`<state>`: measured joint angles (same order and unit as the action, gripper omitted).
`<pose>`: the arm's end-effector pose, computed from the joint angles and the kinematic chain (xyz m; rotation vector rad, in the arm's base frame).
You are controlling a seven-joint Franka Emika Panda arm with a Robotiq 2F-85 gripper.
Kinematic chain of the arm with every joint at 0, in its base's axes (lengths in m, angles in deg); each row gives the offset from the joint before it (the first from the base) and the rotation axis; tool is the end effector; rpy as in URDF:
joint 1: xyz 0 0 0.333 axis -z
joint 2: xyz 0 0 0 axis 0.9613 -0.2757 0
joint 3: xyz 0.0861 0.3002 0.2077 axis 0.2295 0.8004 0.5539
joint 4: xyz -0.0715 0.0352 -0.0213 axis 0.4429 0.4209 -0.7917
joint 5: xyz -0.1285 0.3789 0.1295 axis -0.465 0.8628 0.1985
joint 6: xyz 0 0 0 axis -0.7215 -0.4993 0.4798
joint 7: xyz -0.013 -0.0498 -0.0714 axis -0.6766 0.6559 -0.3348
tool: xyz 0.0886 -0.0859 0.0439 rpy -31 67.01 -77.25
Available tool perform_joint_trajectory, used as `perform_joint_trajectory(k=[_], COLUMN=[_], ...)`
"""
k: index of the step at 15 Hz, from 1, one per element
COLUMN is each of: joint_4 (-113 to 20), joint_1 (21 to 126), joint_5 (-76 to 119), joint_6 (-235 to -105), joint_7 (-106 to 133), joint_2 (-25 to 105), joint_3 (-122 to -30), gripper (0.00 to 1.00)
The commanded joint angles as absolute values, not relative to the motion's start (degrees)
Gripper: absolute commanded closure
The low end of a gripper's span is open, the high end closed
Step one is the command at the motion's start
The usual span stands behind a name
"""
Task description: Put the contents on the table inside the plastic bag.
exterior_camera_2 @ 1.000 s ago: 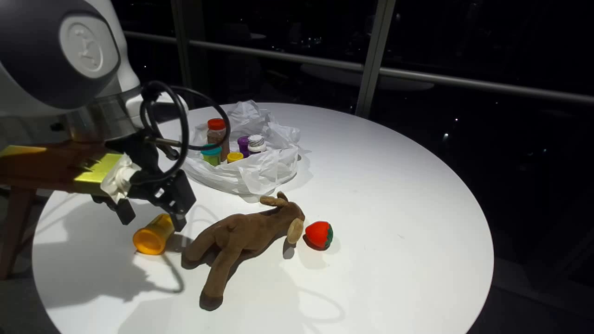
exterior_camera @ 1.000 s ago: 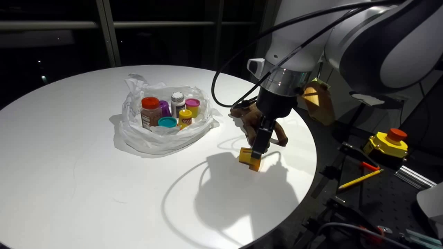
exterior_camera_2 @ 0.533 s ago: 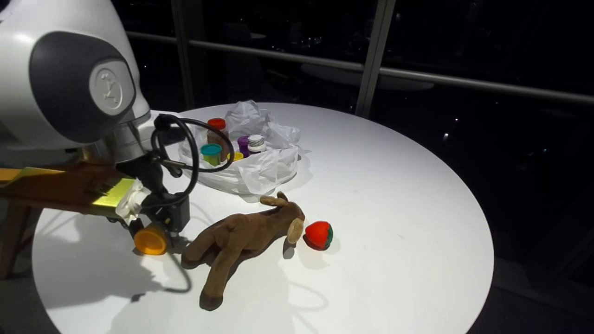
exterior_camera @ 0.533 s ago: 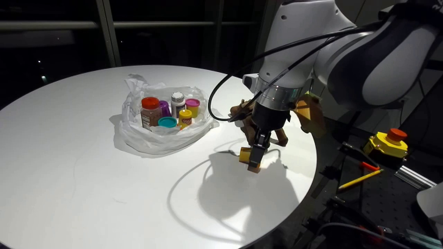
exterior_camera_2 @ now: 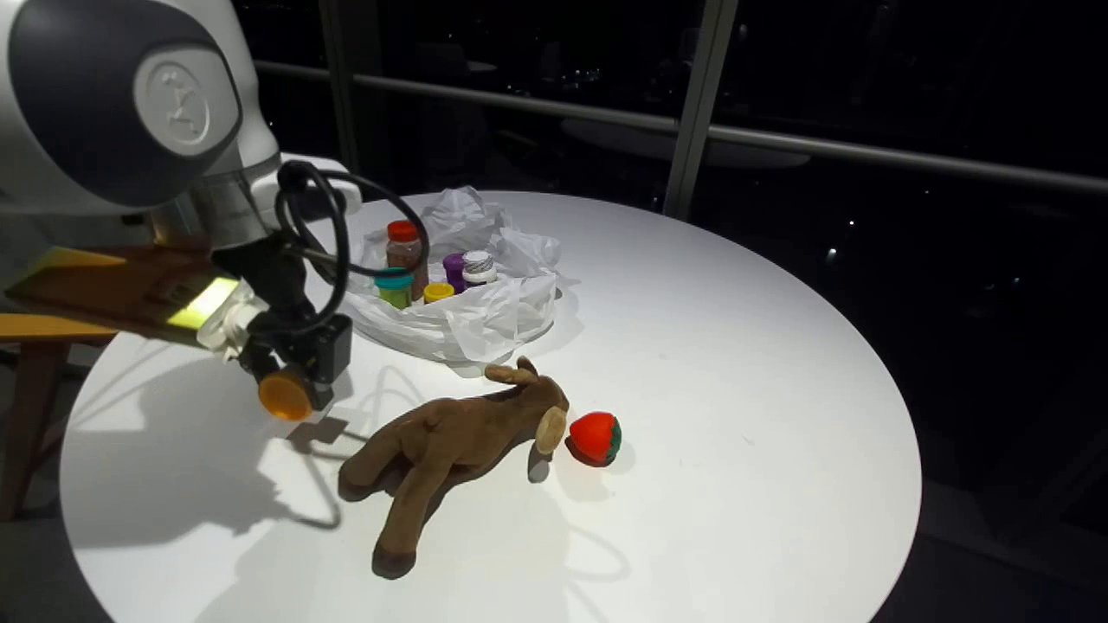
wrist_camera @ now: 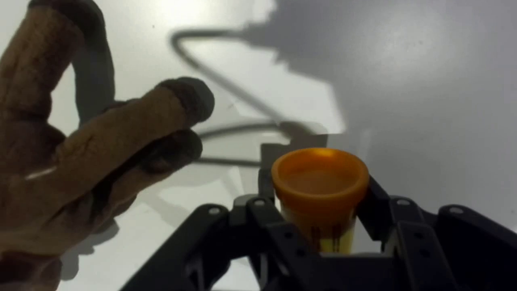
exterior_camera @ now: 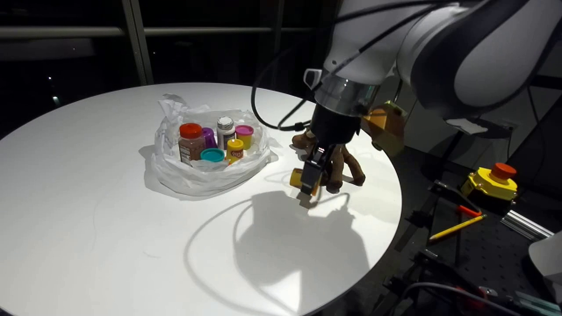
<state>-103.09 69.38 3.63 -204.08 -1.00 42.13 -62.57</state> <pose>0.4454 0.1371 0.1835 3.0925 0.3979 0.1699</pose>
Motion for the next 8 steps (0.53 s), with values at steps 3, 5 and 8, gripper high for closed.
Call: perform_joint_trajectory(k=[3,5,8], joint_4=[-92.08,-86.35,-79.12], joint_1=[67.96,67.88,65.05], joint_5=[6.53,5.2,7.67], joint_6=[-196.34,-194.48,-192.36], joint_7=[-5.8,-8.63,-9.23], joint_2=[45.08,42.02,36.68], joint_3=[-62.12,-63.1,-67.5], gripper=[0.79,0.79,0.79])
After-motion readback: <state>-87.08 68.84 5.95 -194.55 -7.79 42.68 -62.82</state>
